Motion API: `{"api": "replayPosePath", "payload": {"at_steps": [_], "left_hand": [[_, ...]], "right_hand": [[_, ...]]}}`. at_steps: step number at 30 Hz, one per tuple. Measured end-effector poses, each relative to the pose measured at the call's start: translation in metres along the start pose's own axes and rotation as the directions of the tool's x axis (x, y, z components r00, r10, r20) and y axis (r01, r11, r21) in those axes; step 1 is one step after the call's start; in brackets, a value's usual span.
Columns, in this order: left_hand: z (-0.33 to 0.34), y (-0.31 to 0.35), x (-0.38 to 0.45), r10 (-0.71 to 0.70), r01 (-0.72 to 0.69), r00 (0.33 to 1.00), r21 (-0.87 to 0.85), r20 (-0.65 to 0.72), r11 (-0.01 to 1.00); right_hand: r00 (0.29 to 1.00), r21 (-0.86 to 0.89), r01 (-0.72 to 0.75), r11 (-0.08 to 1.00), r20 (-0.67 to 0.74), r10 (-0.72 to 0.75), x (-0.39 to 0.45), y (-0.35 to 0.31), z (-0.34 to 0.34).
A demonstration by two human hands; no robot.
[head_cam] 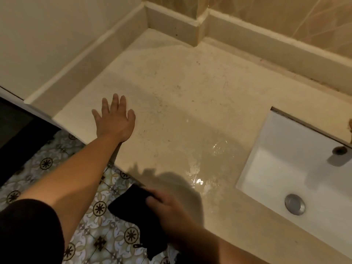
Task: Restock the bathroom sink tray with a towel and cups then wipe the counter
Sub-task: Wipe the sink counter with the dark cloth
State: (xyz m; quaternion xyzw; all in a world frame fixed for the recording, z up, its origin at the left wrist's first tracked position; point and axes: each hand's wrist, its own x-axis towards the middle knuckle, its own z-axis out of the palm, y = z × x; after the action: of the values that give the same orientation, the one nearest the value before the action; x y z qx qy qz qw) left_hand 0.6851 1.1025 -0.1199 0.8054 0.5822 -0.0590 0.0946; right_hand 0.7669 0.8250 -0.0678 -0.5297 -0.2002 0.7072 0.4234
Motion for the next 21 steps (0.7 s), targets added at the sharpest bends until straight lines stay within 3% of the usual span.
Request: {"api": "replayPosePath", "payload": {"at_steps": [1,3,5,7,9,11,12,13,14,15,17,19,21], "left_hand": [[0.0,0.0,0.0,0.001,-0.001,1.0,0.0,0.0,1.0],[0.0,0.0,-0.001,-0.001,0.001,1.0,-0.004,0.003,1.0],[0.0,0.0,-0.002,-0.006,0.006,1.0,-0.005,0.002,1.0],[0.0,0.0,-0.001,-0.008,0.008,1.0,-0.007,-0.007,1.0],[0.001,0.0,-0.001,-0.005,0.005,1.0,-0.007,-0.014,1.0],[0.002,-0.001,0.001,-0.006,0.006,1.0,0.0,-0.018,1.0],[0.003,-0.001,0.001,-0.007,0.007,1.0,0.004,-0.019,1.0],[0.004,-0.001,0.002,-0.01,0.01,1.0,0.007,-0.021,1.0],[0.004,-0.002,0.003,-0.012,0.012,1.0,0.007,-0.022,1.0],[0.005,-0.002,0.003,-0.012,0.012,1.0,0.006,-0.024,1.0],[0.005,-0.003,0.003,-0.012,0.012,0.999,0.002,-0.03,1.0],[0.006,-0.003,0.003,-0.009,0.009,0.999,-0.002,-0.037,1.0],[0.007,-0.003,0.003,-0.012,0.011,0.999,-0.005,-0.039,1.0]], "right_hand": [[0.994,0.231,-0.111,0.967,0.001,0.113,-0.001,-0.006,-0.005],[0.987,0.525,-0.127,0.842,-0.015,0.158,0.003,-0.022,-0.025],[0.99,0.647,-0.037,0.762,-0.077,0.114,0.01,-0.051,-0.058],[0.981,0.638,0.133,0.758,-0.196,-0.007,0.018,-0.094,-0.102],[0.902,0.424,0.372,0.826,-0.377,-0.212,0.028,-0.144,-0.152],[0.726,0.035,0.514,0.857,-0.551,-0.412,0.038,-0.191,-0.202],[0.605,-0.237,0.473,0.848,-0.612,-0.509,0.048,-0.21,-0.227],[0.504,-0.501,0.339,0.796,-0.618,-0.604,0.057,-0.225,-0.253],[0.454,-0.693,0.166,0.702,-0.578,-0.678,0.066,-0.235,-0.278],[0.451,-0.807,0.007,0.591,-0.525,-0.722,0.076,-0.239,-0.3],[0.55,-0.926,-0.168,0.339,-0.373,-0.747,0.094,-0.232,-0.329],[0.65,-0.978,-0.195,0.071,-0.183,-0.737,0.11,-0.214,-0.338],[0.668,-0.977,-0.208,-0.056,-0.1,-0.738,0.117,-0.205,-0.335]]}}
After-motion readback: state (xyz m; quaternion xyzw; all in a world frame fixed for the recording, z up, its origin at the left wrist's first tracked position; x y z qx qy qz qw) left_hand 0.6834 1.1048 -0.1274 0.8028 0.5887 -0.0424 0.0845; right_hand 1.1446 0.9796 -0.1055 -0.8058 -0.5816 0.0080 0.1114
